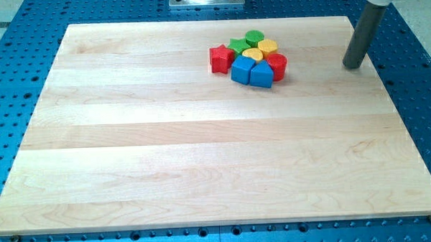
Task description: Push the cube below to the yellow heart
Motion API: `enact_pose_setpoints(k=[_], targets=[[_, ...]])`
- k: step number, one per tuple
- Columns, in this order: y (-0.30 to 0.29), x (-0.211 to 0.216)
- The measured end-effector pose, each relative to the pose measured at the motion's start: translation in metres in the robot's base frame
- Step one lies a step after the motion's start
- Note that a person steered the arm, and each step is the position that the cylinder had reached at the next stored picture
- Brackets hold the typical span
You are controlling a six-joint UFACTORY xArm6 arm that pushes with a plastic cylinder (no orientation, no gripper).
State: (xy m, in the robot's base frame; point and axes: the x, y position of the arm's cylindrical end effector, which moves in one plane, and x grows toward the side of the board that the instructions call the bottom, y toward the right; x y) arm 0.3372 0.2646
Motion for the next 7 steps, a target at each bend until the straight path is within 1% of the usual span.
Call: enact_pose_setpoints(k=[2, 3, 4, 5, 6, 7], targets=[[-0.043, -0.002], [-0.033, 0.000], [-0.062, -0.040], [-0.123, -0.047], [-0.137, -0.039], [-0.169, -0.020]])
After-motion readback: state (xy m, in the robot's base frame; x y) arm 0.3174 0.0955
